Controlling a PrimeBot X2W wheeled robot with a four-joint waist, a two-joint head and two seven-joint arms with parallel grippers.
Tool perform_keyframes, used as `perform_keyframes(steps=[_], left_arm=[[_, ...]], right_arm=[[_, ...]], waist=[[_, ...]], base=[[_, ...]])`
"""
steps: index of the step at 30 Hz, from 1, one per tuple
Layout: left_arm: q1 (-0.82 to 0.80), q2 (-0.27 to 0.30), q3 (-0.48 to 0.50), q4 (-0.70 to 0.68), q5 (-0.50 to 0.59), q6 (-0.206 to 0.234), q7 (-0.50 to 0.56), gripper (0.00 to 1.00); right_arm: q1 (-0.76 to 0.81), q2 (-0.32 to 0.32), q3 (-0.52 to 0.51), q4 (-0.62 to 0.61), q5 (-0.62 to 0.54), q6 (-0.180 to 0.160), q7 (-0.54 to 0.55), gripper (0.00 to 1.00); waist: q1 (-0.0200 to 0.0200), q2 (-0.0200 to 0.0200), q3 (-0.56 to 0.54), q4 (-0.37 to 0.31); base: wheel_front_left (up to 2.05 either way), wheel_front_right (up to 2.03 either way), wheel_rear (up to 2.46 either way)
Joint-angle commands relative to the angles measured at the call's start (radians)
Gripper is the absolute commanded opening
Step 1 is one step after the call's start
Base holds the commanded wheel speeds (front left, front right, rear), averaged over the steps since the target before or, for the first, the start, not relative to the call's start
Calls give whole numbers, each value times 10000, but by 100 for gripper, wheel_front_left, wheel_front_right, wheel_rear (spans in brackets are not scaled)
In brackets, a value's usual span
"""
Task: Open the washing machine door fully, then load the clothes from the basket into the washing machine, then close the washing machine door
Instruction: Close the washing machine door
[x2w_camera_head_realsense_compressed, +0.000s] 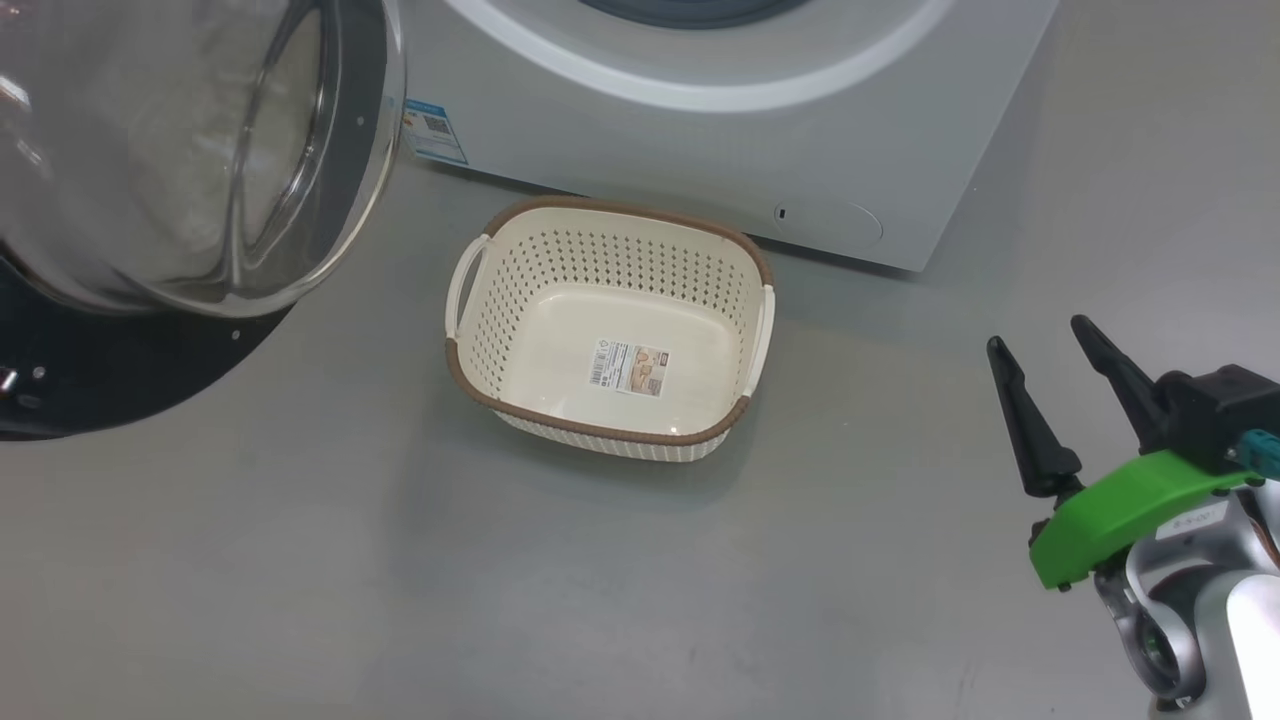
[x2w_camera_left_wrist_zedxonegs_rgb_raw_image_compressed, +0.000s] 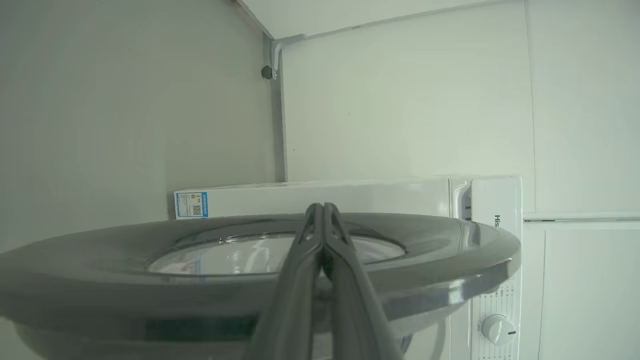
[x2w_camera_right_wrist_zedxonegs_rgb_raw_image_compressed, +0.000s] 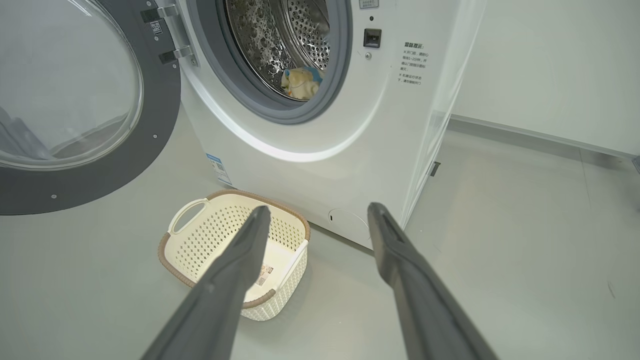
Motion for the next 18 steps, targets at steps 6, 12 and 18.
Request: perform_keyframes(steps=[6,12,18], left_arm=[[416,166,189,-698,-221,-62,610,0],[792,-69,434,-1489,-668,-65,1358,0],[1321,-440,578,-2637,-1141,-66,2386,0]], right_arm=[[-348,-58,135,-326,-14,37,-68,100],[-331,-55,105,-343,-33,37,-41,100],[-367,-15,109,-360,-58,37,-19,100]], waist=[[0,0,-30,62],[0,0,-4,138],[0,0,65,208]], base=[[0,0,0],[0,0,0],[0,0,0]])
